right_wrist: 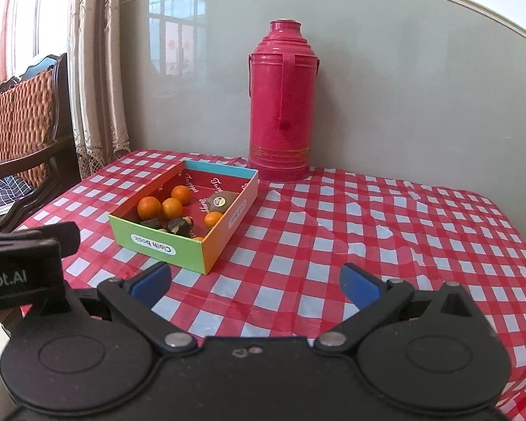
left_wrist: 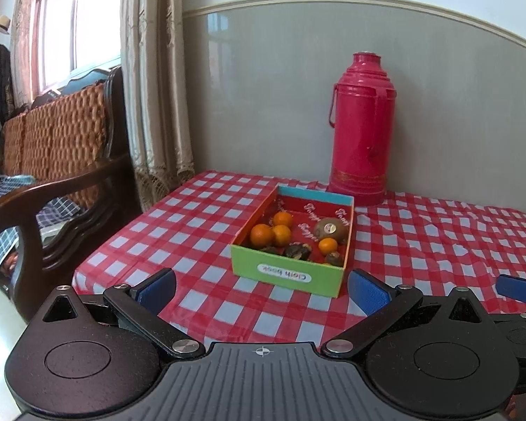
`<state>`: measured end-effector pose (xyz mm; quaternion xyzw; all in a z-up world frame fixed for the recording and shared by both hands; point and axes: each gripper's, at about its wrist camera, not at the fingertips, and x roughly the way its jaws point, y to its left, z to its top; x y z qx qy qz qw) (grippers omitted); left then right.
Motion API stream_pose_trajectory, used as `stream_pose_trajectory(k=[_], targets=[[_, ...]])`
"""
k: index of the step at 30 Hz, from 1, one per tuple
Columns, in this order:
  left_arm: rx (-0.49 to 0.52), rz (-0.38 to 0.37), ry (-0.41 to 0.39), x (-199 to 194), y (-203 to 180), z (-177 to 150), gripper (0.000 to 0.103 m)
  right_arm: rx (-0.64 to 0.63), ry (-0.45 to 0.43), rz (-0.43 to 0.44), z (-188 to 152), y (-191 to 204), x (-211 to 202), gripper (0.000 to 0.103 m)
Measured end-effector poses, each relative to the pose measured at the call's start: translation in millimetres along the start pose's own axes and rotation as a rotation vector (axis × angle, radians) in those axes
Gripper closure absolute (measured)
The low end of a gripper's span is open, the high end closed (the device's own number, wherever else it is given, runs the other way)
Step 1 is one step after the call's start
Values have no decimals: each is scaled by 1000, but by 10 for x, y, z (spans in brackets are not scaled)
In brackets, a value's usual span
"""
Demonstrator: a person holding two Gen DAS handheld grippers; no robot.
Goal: Organize fruits
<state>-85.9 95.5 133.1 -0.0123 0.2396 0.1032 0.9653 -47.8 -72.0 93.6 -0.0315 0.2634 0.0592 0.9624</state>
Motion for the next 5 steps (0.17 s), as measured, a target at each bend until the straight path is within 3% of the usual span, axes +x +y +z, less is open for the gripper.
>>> stream_pose_trajectory(k=[5], targets=[[3, 9, -19, 66, -5, 22, 0, 0, 14, 4, 18, 5, 110, 6]])
